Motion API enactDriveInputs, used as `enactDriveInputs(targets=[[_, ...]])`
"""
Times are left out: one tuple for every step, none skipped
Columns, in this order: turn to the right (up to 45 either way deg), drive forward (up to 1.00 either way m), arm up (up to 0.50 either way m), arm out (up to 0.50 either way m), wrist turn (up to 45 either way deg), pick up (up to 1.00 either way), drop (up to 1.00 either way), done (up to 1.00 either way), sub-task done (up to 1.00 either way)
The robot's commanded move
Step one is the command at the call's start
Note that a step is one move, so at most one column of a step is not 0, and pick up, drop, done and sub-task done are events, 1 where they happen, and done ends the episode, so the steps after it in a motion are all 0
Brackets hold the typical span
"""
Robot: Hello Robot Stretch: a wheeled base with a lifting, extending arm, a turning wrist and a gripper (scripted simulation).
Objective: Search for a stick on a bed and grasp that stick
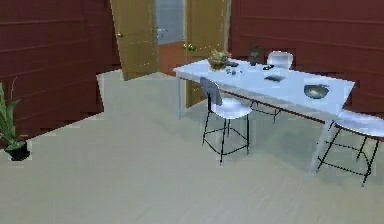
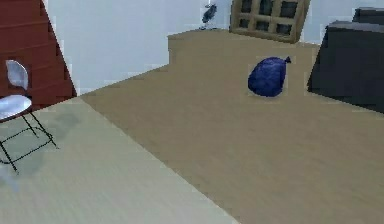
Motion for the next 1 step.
enactDriveInputs(targets=[[-15.0, 0.0, 0.0, 0.0, 0.0, 0.0, 0.0, 0.0, 0.0]])
